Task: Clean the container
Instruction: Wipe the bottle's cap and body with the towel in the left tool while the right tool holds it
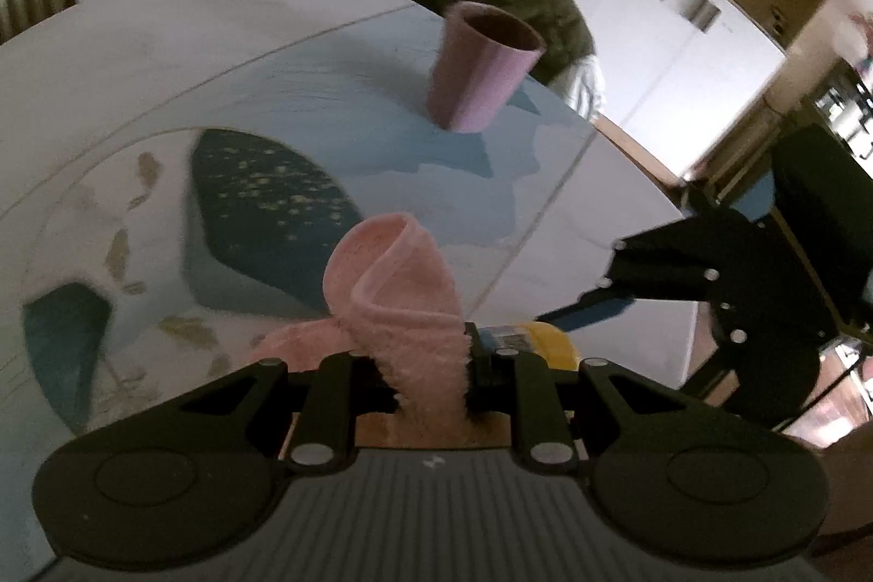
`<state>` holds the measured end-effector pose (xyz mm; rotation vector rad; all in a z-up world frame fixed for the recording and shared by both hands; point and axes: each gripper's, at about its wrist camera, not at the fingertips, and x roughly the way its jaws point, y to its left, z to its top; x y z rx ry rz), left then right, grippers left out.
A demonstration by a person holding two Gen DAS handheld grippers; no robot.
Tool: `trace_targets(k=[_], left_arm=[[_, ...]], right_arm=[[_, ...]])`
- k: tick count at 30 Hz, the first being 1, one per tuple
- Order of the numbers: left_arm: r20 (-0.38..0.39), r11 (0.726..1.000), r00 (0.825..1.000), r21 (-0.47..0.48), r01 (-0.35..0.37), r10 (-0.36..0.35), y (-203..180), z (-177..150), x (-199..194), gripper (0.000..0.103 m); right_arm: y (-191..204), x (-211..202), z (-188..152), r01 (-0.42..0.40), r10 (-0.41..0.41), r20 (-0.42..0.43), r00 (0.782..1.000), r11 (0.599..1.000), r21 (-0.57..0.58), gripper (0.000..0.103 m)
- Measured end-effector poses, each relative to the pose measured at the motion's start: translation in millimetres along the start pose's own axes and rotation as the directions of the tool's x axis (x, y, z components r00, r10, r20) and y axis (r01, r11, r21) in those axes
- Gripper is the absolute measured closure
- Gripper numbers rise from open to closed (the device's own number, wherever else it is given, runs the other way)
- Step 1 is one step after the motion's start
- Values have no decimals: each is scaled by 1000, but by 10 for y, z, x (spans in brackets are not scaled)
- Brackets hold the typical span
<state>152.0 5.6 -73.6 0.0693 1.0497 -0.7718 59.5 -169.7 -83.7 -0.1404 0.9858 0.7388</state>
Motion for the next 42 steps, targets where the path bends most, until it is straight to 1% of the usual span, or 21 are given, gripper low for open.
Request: trace_targets(k=[2, 4, 10, 14, 17, 18, 24, 26, 29, 31, 32, 34, 36, 38, 41, 42], left_arm=[[3, 1000, 1000, -17, -26, 26, 62, -25, -3, 84], [8, 998, 1000, -63, 1, -1, 153, -59, -12, 84], [13, 993, 999, -115, 38, -37, 281, -78, -16, 84], [27, 978, 998, -196, 66, -62, 418, -118, -34, 84], [12, 977, 1000, -212, 13, -10, 501, -147, -48, 84], [1, 976, 1000, -217, 8, -8, 535, -167, -29, 84], [-68, 987, 996, -147, -69, 59, 512, -256, 176, 84], [-84, 989, 992, -104, -105, 96, 492, -308, 210, 84], [-81, 989, 987, -34, -145, 142, 429, -352, 193, 84], [-79, 981, 978, 46, -191, 194, 343, -377, 197, 84], [-76, 977, 975, 68, -202, 207, 311, -386, 197, 84], [-71, 972, 972, 82, -220, 226, 273, -389, 186, 84], [-63, 973, 972, 57, -224, 228, 281, -392, 149, 84], [-55, 975, 974, 31, -218, 220, 299, -409, 82, 81], [-42, 972, 971, 26, -235, 236, 318, -443, 19, 64], [-39, 969, 968, 24, -247, 247, 326, -446, 16, 48]], right_arm=[[2, 4, -2, 1, -1, -1, 1000, 1000, -1, 44], [0, 9, -2, 2, -2, -6, 1000, 1000, -2, 44], [18, 34, -8, 9, -9, -18, 1000, 1000, 2, 44], [22, 43, -3, 11, -11, -17, 1000, 1000, 2, 44], [16, 53, 3, 11, -10, -18, 1000, 1000, 6, 44], [16, 50, 2, 10, -10, -17, 1000, 1000, 10, 44], [8, 60, 14, 8, -8, -15, 1000, 1000, 18, 44], [10, 66, 13, 10, -10, -14, 1000, 1000, 18, 44], [15, 67, 13, 13, -13, -13, 1000, 1000, 16, 44], [16, 70, 13, 16, -15, -12, 1000, 1000, 17, 44], [11, 75, 14, 16, -16, -11, 1000, 1000, 19, 44], [5, 83, 21, 17, -17, -10, 1000, 1000, 20, 44], [0, 88, 23, 17, -17, -10, 1000, 1000, 20, 44], [-2, 87, 25, 18, -17, -8, 1000, 1000, 23, 44], [-6, 93, 32, 19, -19, -4, 1000, 999, 31, 44], [-9, 94, 33, 19, -19, -4, 1000, 999, 33, 44]])
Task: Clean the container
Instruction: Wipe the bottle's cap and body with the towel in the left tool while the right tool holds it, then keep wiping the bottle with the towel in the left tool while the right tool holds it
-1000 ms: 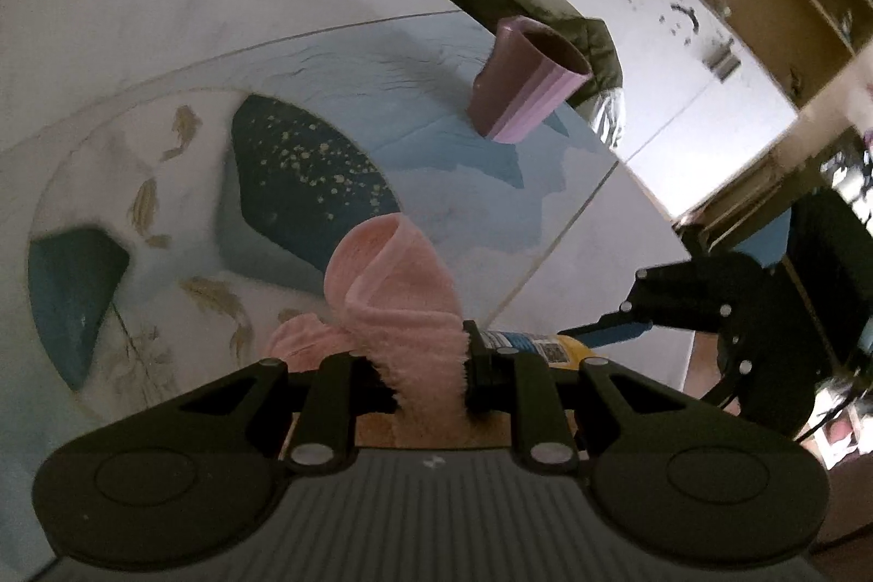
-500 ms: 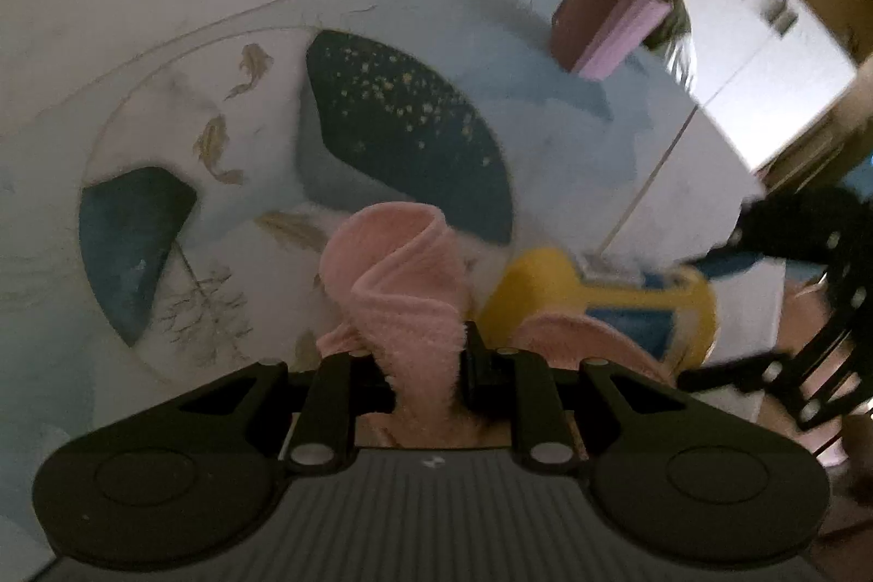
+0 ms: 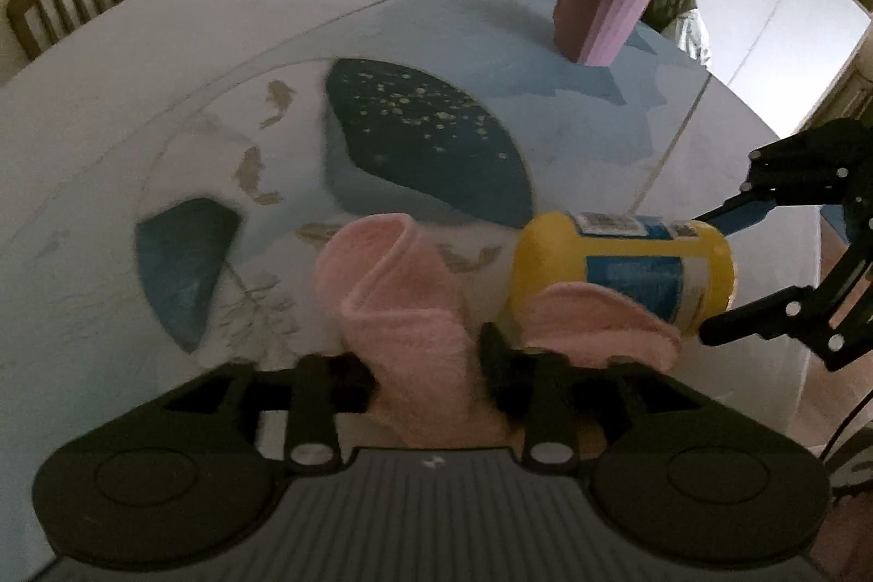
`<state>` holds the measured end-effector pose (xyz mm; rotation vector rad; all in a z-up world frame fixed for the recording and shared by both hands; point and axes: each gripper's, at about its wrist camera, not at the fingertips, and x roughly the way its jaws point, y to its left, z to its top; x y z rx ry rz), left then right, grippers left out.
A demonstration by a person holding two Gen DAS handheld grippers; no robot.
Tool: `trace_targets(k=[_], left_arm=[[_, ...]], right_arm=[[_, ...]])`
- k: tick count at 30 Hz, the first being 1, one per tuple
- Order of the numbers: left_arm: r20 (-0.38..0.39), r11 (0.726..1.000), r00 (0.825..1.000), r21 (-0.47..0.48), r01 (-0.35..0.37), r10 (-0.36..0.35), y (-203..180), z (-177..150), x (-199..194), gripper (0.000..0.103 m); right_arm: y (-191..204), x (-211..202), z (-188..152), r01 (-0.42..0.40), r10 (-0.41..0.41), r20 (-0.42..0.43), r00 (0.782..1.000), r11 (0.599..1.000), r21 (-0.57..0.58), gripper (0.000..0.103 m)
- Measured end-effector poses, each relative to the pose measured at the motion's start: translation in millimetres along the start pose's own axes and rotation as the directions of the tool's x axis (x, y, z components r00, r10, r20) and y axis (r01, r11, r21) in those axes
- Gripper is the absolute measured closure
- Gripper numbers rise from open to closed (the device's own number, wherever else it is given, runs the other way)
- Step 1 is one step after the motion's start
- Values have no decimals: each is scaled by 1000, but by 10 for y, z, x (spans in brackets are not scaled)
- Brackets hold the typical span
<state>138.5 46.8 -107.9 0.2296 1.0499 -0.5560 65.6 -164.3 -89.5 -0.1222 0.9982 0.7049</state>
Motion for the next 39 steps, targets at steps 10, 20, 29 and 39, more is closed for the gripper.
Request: trace_targets(k=[10, 20, 29, 39], left_arm=[[-10, 987, 1000, -157, -23, 21, 317, -174, 23, 27], [25, 987, 998, -149, 56, -53, 151, -218, 49, 58], [137, 986, 984, -104, 132, -117, 45, -98, -388, 89], [176, 951, 940, 156, 265, -291, -682, 226, -680, 89]], right_arm=[[8, 8, 10, 4, -4, 1, 1000, 1000, 7, 44], [24, 14, 9, 8, -8, 5, 1000, 1000, 22, 44], [32, 12, 0, 10, -10, 8, 1000, 1000, 25, 44], [59, 14, 6, 15, -15, 8, 1000, 1000, 1, 44]])
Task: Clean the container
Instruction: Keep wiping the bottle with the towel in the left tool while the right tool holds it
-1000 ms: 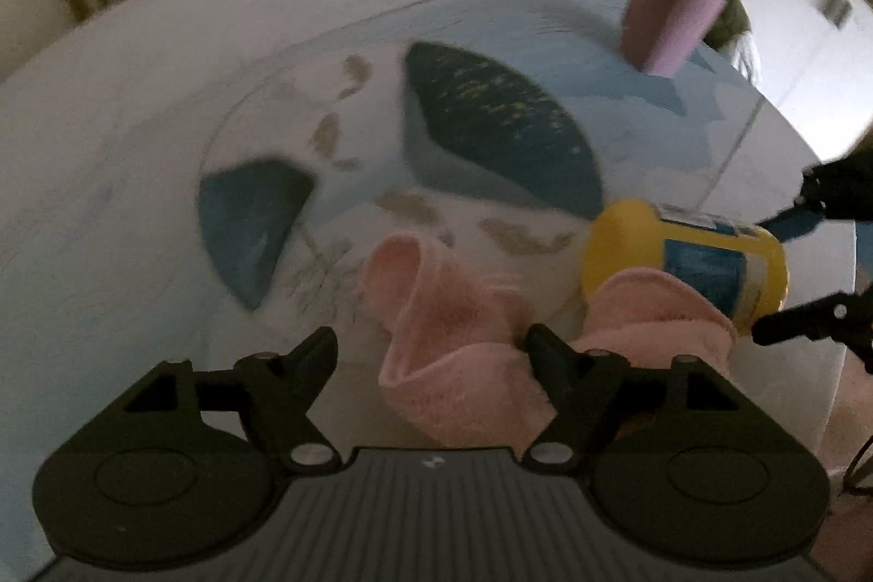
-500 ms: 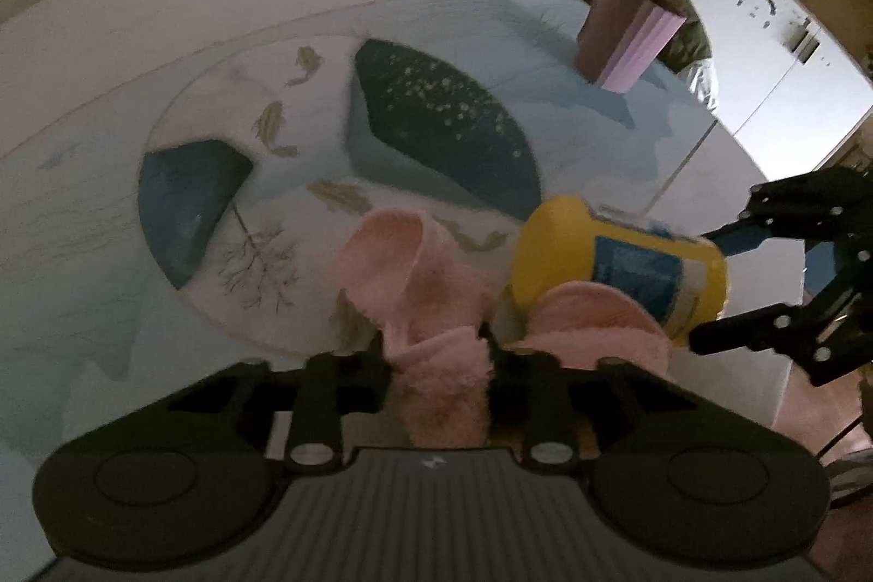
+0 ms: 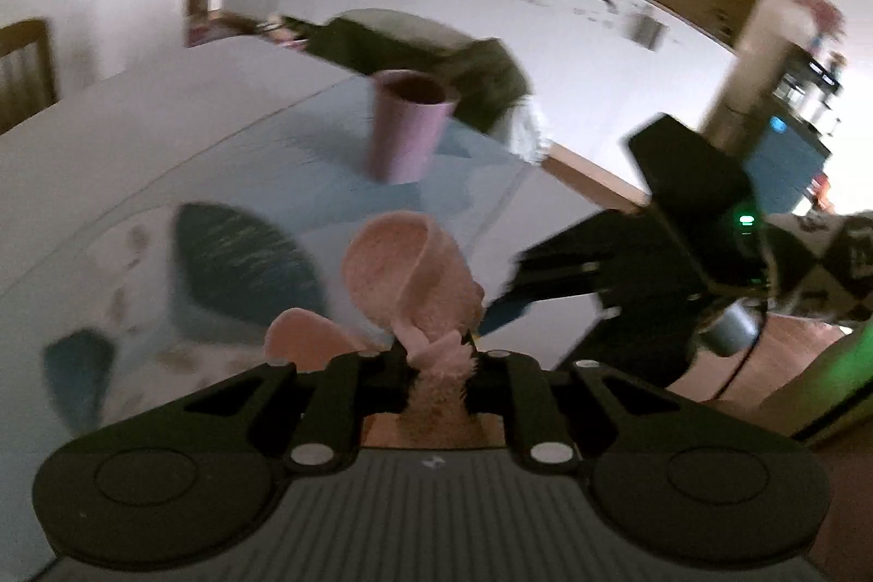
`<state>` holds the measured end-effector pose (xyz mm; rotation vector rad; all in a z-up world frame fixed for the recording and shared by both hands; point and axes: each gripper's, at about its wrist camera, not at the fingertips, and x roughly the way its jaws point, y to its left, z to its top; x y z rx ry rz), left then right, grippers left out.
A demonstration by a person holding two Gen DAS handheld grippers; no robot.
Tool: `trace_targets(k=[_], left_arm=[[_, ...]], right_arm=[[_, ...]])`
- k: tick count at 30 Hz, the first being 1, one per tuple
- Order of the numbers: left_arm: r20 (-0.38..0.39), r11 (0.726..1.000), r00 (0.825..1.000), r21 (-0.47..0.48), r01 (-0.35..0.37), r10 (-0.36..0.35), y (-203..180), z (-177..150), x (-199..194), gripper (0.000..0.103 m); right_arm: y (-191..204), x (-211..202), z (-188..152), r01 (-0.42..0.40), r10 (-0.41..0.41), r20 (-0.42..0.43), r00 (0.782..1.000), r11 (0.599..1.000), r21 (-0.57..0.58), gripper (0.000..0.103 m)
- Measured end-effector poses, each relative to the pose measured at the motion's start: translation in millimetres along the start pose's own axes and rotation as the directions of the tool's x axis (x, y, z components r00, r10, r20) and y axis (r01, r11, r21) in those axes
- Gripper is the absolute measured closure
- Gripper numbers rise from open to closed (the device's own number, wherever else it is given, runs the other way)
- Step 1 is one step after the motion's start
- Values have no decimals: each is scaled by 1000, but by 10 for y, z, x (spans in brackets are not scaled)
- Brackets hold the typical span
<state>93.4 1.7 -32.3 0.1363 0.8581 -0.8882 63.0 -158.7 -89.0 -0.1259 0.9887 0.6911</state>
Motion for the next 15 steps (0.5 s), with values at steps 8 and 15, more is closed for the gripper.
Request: trace_targets(k=[8, 15], left_arm=[[-83, 999, 996, -14, 45, -46, -24, 14, 455, 89], [-80, 997, 997, -73, -15, 9, 222, -87, 412, 89]], right_arm=[[22, -6, -15, -2, 2, 1, 1000, 1000, -14, 44], [23, -8, -23, -2, 2, 4, 1000, 1000, -9, 44]])
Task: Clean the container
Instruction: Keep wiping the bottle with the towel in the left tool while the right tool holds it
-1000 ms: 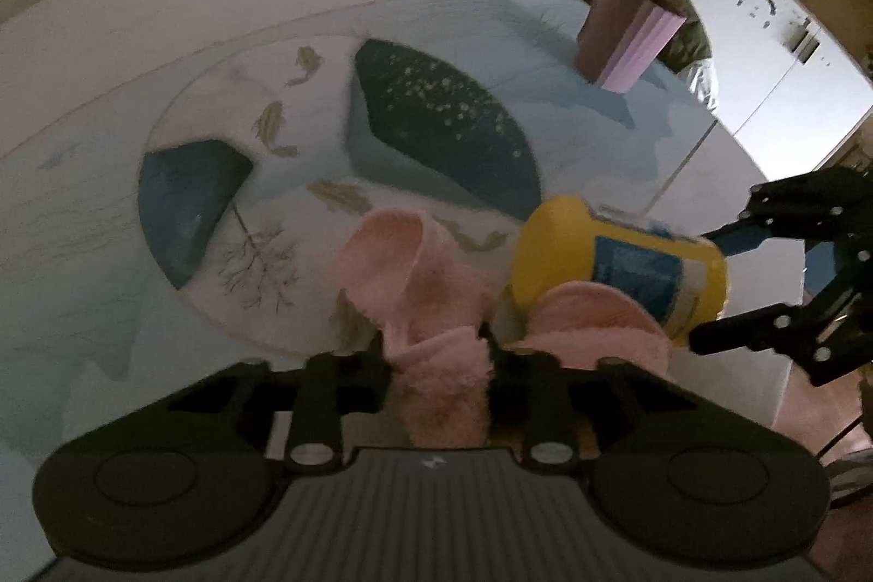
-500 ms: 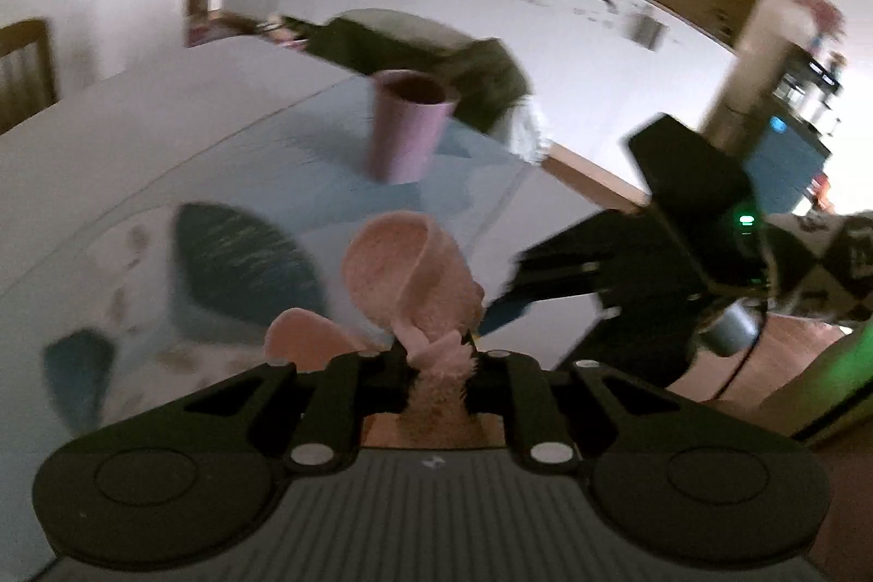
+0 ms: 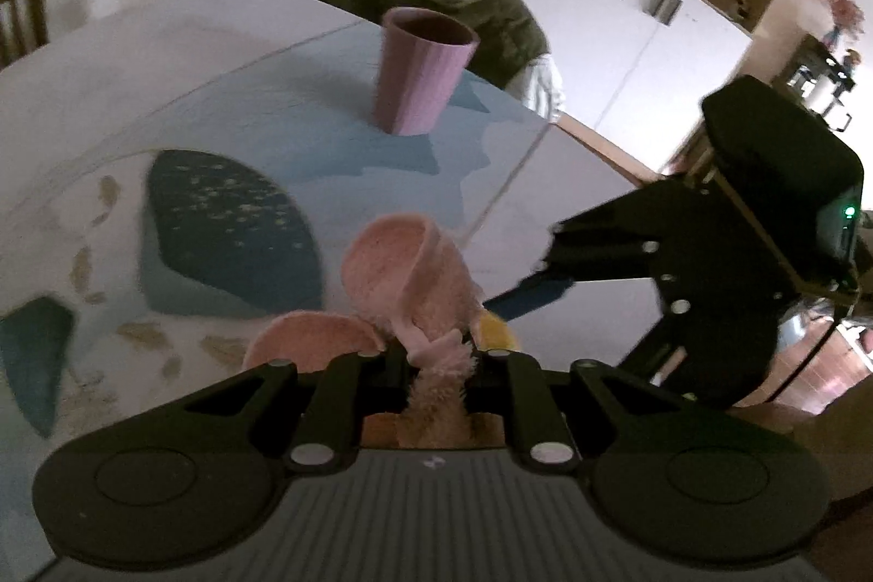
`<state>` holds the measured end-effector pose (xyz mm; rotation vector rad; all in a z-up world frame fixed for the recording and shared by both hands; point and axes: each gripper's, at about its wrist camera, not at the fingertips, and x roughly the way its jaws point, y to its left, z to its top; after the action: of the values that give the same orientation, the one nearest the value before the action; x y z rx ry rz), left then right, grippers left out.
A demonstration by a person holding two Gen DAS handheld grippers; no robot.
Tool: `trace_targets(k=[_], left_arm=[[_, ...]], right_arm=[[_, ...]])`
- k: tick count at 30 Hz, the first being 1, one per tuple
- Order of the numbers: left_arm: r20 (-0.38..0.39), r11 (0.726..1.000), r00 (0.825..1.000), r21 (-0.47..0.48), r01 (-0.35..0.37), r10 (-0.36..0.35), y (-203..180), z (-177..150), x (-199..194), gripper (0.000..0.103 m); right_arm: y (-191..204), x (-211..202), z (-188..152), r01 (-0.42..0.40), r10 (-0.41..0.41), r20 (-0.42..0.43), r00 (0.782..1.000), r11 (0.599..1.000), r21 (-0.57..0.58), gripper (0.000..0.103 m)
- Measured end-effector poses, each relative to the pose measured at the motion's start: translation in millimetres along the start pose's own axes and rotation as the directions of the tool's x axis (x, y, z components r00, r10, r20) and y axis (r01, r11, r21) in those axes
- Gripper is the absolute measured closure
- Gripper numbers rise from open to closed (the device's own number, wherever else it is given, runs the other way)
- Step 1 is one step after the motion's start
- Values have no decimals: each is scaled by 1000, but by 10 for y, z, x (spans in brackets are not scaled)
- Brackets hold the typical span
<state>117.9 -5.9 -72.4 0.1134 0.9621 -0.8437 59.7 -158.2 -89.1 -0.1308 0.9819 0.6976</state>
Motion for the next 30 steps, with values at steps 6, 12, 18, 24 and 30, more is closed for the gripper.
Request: trace_targets(k=[6, 12, 18, 24, 30], left_arm=[[20, 997, 999, -68, -33, 34, 206, -80, -129, 90], [15, 992, 998, -112, -61, 63, 353, -153, -175, 90], [4, 988, 998, -136, -67, 69, 412, -204, -201, 90], [-13, 984, 997, -160, -77, 76, 480, -284, -203, 90], [-82, 976, 989, -168, -135, 122, 571, -468, -99, 90]], right_arm=[[2, 11, 0, -1, 1, -2, 1000, 1000, 0, 44], [-16, 14, 2, -5, 5, -5, 1000, 1000, -1, 44], [-12, 9, 6, -3, 3, -12, 1000, 1000, -8, 44], [-17, 9, 11, -3, 3, -14, 1000, 1000, -8, 44], [-14, 11, 11, -2, 2, -14, 1000, 1000, -10, 44]])
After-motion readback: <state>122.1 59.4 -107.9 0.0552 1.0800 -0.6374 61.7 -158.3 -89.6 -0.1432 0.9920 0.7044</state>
